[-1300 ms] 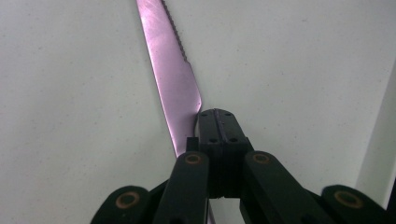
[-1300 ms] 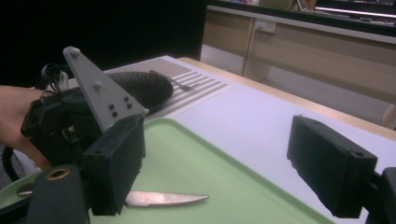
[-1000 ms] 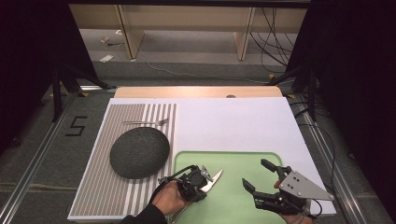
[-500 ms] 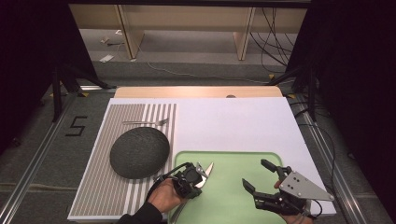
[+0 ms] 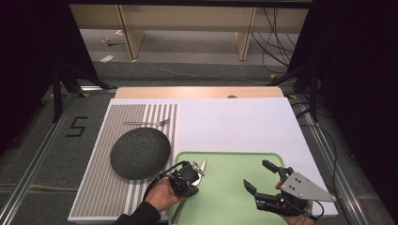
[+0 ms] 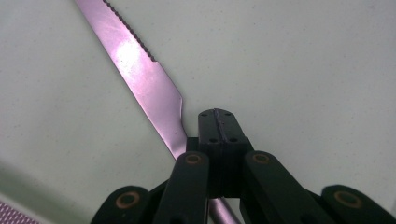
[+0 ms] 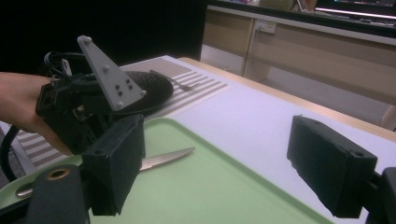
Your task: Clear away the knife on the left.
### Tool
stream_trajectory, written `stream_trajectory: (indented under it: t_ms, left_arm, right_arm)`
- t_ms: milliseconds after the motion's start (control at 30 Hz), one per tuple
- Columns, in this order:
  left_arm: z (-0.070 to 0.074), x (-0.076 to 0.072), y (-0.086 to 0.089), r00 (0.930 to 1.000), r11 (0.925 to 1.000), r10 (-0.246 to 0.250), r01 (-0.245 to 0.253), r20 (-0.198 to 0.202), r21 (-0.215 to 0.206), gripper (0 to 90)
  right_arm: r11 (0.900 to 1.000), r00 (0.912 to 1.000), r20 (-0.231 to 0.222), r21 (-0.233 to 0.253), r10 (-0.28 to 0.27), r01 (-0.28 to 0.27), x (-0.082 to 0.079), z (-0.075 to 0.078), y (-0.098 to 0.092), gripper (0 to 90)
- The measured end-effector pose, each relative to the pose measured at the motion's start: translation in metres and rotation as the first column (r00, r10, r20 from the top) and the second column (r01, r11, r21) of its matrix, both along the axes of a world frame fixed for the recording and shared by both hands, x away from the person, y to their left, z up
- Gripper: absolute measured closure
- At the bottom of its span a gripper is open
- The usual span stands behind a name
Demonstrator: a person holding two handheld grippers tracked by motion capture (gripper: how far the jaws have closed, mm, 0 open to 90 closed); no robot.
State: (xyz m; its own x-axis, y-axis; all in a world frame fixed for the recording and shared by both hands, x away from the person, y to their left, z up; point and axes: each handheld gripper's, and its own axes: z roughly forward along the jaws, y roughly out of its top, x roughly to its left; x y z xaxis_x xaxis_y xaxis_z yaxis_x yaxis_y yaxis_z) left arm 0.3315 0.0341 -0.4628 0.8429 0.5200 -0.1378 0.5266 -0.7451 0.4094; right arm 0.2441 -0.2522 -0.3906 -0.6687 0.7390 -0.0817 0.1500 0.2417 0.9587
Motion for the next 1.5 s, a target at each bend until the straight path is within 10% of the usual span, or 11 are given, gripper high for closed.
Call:
stream_trajectory:
  t_ms: [1100, 1500]
  left_arm:
    - [0.001, 0.007, 0.03, 0.997, 0.9971, 0.067, -0.065, -0.039, 0.038, 89.7]
    - [0.0, 0.01, 0.037, 0.9907, 0.9959, 0.071, -0.077, -0.116, -0.047, 75.4]
  right_arm:
    - [1.0, 1.0, 0.002, 0.004, 0.0, 0.0, 0.0, 0.0, -0.001, 20.2]
    - [1.0, 1.0, 0.003, 0.003, -0.002, 0.001, 0.0, 0.0, -0.002, 20.2]
